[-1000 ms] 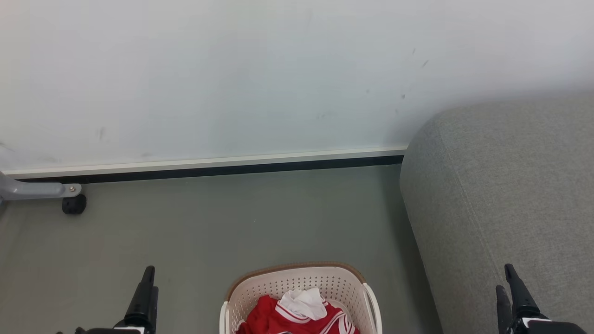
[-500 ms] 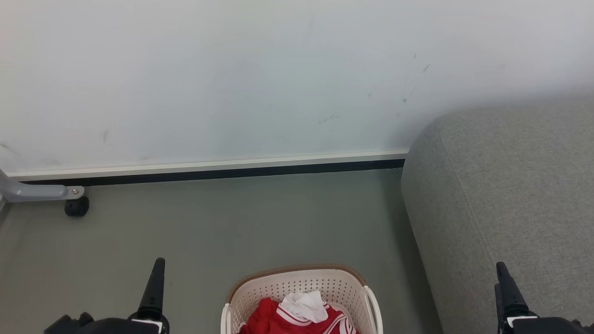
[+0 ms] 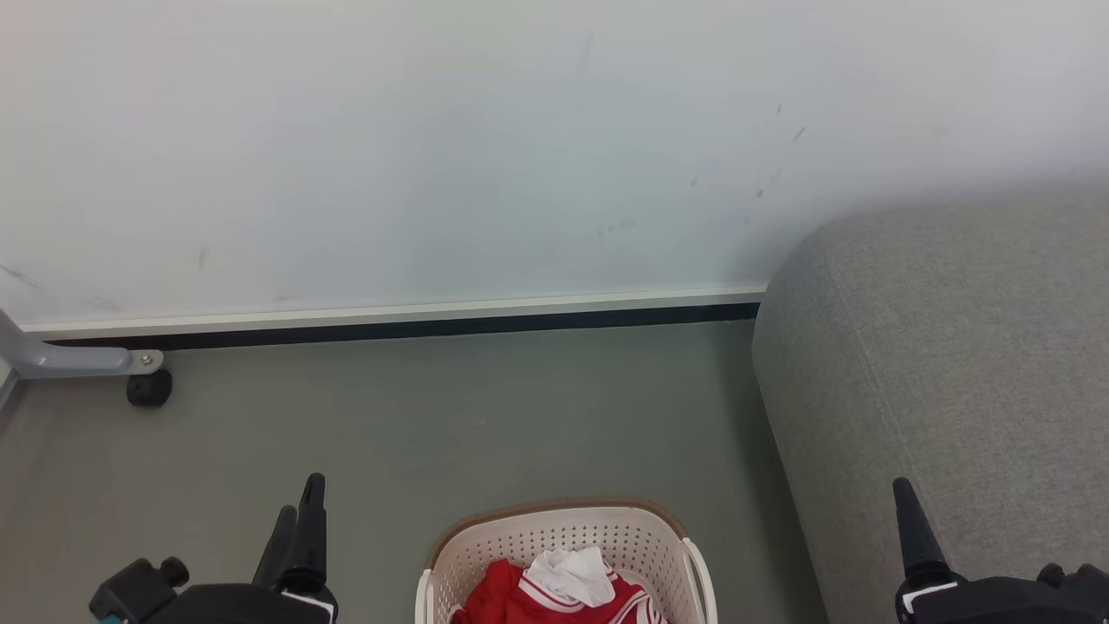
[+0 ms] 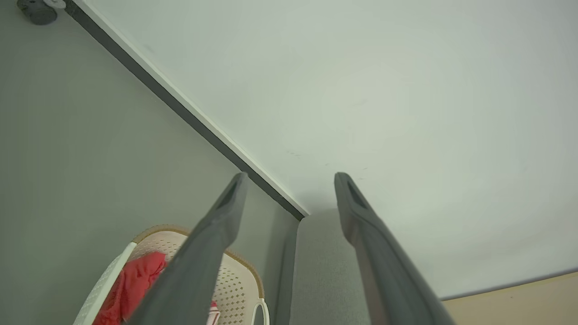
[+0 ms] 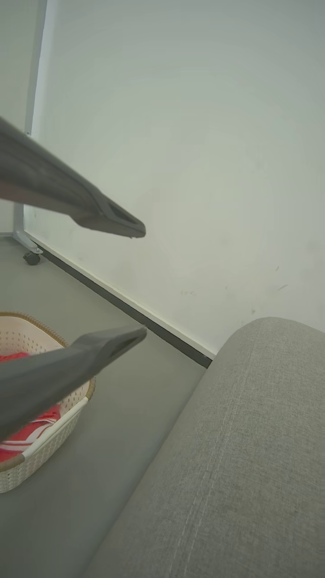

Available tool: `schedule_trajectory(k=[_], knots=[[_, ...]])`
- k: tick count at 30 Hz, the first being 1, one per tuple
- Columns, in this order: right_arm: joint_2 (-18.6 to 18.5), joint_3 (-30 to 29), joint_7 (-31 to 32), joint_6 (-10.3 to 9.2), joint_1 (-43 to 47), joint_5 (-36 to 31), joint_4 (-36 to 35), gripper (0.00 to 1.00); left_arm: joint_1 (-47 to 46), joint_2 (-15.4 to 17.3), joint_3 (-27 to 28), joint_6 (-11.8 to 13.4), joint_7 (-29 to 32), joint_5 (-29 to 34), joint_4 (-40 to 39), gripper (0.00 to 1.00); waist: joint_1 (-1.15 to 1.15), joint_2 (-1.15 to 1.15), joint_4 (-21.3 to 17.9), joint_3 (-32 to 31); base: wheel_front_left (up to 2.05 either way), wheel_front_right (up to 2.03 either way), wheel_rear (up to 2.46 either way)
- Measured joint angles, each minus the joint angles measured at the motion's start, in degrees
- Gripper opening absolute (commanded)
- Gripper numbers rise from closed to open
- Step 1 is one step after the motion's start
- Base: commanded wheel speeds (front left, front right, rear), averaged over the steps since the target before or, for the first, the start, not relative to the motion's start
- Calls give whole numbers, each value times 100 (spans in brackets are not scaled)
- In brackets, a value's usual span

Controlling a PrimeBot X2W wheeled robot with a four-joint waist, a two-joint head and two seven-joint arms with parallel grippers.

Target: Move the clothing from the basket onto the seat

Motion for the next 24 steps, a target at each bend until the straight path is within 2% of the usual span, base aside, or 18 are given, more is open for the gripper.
schedule_trajectory(k=[24], knots=[[-159, 687, -444, -296, 29, -1827, -138, 100, 127, 86, -278, 308, -436, 2145, -94, 100, 1, 0, 28, -49, 0, 0, 0]])
